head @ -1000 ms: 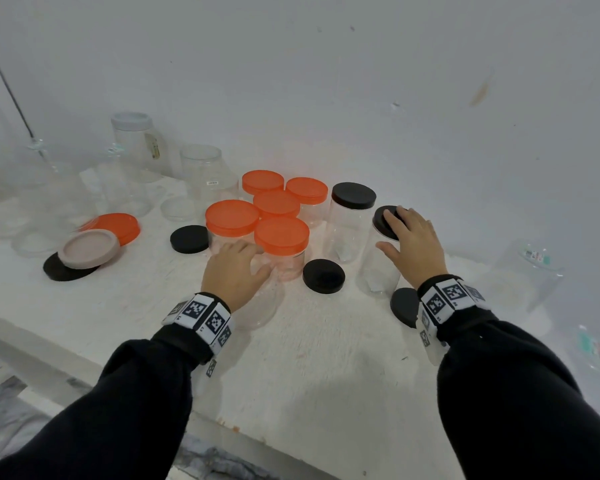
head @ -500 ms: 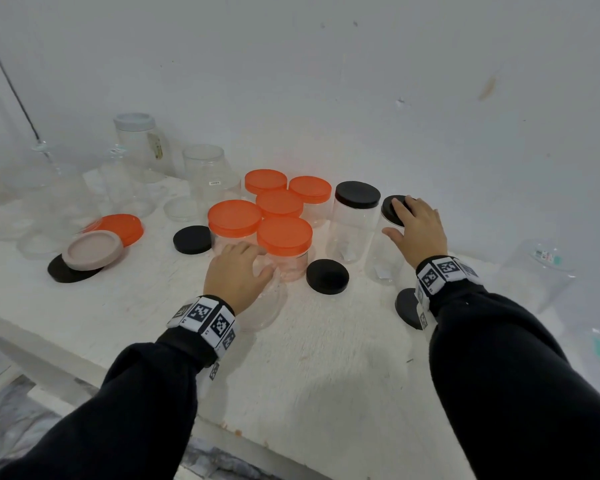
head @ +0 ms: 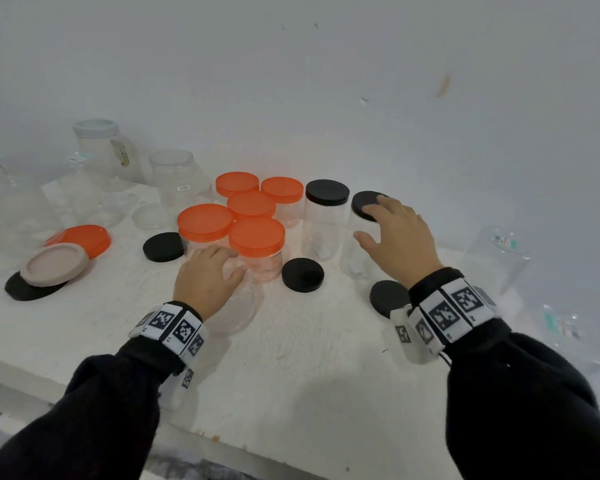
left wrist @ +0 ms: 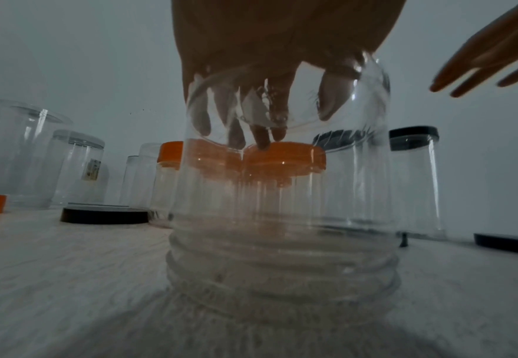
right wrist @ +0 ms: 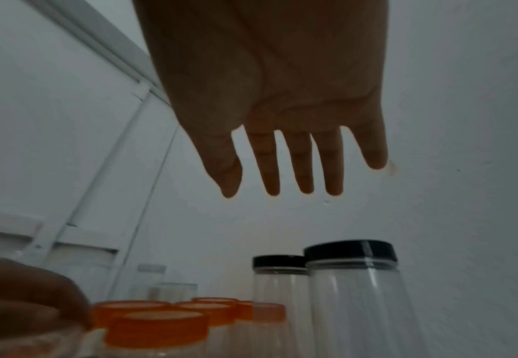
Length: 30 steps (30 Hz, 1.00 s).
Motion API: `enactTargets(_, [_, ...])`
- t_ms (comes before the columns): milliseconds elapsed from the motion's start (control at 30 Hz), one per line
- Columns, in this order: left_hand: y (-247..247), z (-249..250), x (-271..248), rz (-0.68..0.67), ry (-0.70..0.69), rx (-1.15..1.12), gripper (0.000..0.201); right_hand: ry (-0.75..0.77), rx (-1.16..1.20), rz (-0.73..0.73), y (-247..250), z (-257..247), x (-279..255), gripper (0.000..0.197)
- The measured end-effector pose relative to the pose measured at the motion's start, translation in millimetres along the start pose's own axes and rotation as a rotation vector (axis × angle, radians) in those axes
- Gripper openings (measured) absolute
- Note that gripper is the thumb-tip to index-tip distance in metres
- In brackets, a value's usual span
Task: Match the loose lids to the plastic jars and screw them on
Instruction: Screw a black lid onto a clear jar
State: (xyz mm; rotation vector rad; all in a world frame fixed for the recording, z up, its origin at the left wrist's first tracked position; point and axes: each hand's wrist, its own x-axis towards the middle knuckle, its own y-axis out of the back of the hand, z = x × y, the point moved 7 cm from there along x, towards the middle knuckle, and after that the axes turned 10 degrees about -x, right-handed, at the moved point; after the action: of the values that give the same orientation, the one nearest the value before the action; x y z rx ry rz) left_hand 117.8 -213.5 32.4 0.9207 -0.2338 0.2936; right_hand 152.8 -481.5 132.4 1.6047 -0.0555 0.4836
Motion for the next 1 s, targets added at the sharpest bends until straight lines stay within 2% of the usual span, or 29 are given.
enactTargets(100, [3.8, 0.6, -0.7, 0.001, 0.017, -0.011, 0.034, 0.039, 0.033, -0.018, 18.3, -3.2, -41.6, 0.041])
enactTargets(167, [8.5, 6.6, -3.2, 0.019, -0.019, -0.012, 0.032, 0.040, 0.033, -0.018, 26.5, 3.2, -66.4, 0.038])
enactTargets(267, [15.7, 38.1, -11.5, 0.092, -0.181, -0.005, 0.028, -0.002, 0.038, 0.013, 34.5, 25.9, -93.8, 0.033])
enactTargets(333, [12.0, 75.1, -17.8, 0.070, -0.300, -0.074, 0.023, -0.027, 0.011, 0.056, 40.4, 43.8, -105.6, 0.030])
enactTargets(400, [-8.9, 114.4, -23.6, -0.072, -0.406, -0.165, 0.020, -0.054, -0.032, 0.097, 45.4, 61.2, -114.3, 0.030])
enactTargets(467, [-43.8, 148.0, -28.2, -0.289, -0.483, -0.226, 0.021, -0.089, -0.073, 0.080, 47.7, 78.7, -120.8, 0.035])
enactTargets(567, [-108.5, 181.6, -26.3, -0.583, -0.559, -0.166, 0.037, -0.168, -0.167, -0.108, 39.7, 108.7, -131.1, 0.055])
enactTargets(633, [-147.6, 195.7, -20.1, -0.704, -0.593, -0.062, 0.049, -0.238, -0.243, -0.234, 33.1, 128.5, -139.5, 0.069])
enactTargets(700, [-176.7, 205.0, -12.1, -0.739, -0.615, 0.039, 0.059, -0.299, -0.263, -0.330, 27.1, 142.4, -147.7, 0.080])
enactTargets(800, [-210.5, 205.6, -3.8, -0.792, -0.615, 0.137, 0.071, -0.353, -0.164, -0.421, 20.2, 155.0, -158.3, 0.091])
enactTargets(900, [-233.6, 192.5, 2.2, -0.848, -0.559, 0.209, 0.081, -0.358, -0.043, -0.395, 21.3, 159.8, -161.3, 0.088])
enactTargets(1000, [-242.5, 190.2, 8.0, -0.845, -0.520, 0.257, 0.078, -0.336, -0.043, -0.327, 27.0, 163.1, -159.4, 0.081])
